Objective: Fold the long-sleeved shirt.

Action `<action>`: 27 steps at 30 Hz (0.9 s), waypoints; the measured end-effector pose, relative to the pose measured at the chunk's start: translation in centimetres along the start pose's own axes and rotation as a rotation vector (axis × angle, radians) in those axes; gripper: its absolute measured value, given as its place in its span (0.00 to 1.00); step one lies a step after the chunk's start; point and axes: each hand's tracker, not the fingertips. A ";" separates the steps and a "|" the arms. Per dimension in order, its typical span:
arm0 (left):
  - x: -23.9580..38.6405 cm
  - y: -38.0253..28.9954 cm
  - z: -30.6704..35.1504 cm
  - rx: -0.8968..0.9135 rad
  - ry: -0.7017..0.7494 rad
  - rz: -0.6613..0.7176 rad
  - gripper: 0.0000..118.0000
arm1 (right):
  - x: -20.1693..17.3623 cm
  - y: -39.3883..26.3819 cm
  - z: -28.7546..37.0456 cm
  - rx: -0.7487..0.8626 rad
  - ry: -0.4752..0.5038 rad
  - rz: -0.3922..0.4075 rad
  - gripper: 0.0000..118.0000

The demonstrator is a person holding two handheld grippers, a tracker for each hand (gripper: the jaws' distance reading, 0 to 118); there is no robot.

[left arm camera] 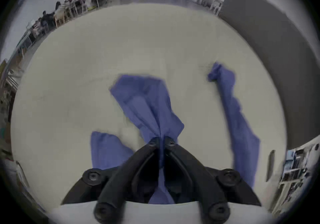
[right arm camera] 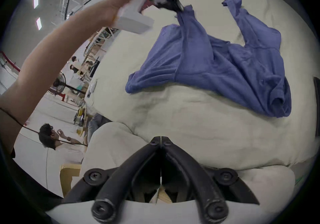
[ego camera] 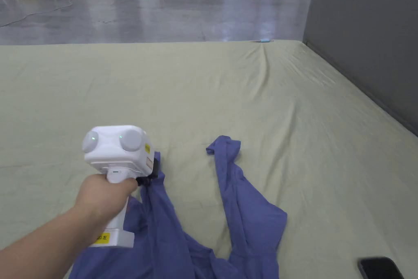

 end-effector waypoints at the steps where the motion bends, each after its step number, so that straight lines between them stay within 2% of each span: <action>1: -0.4 -0.5 2.6 0.046 -0.035 0.039 0.00 | -0.2 -0.2 0.1 -0.006 -0.007 0.004 0.00; 3: -0.5 -1.9 8.4 0.120 -0.109 0.036 0.00 | -0.4 -0.4 0.3 -0.006 -0.007 0.008 0.00; 6: -0.9 -6.9 16.0 0.157 -0.138 -0.089 0.00 | -0.9 -0.6 1.0 -0.005 -0.006 0.011 0.00; 10: -1.7 -15.4 21.6 0.057 -0.141 -0.187 0.00 | -1.5 -1.1 2.0 0.005 -0.031 0.020 0.00; 13: -2.4 -21.2 20.7 -0.071 -0.083 -0.255 0.00 | -1.5 -1.6 2.5 0.008 -0.049 0.011 0.00; 16: -3.8 -25.7 16.7 -0.199 0.002 -0.272 0.00 | -1.4 -1.9 2.7 0.007 -0.072 -0.002 0.00; 18: -4.8 -28.2 13.8 -0.304 0.009 -0.239 0.00 | -1.6 -1.9 2.8 0.003 -0.087 -0.006 0.00; 20: -5.9 -29.7 11.0 -0.383 -0.043 -0.176 0.00 | -1.7 -2.0 2.8 -0.006 -0.109 -0.005 0.00; 24: -7.4 -29.9 7.9 -0.384 -0.035 -0.122 0.00 | -1.8 -1.9 2.7 -0.016 -0.127 -0.005 0.00; 25: -7.5 -29.4 8.0 -0.401 -0.039 -0.100 0.03 | -1.8 -1.9 2.8 -0.015 -0.128 -0.004 0.00; 26: -7.4 -29.1 8.3 -0.408 -0.040 -0.097 0.29 | -1.9 -1.8 2.8 -0.013 -0.128 -0.004 0.00; 27: -7.3 -28.9 9.2 -0.402 -0.036 -0.105 0.62 | -1.9 -1.7 3.0 -0.010 -0.127 -0.005 0.00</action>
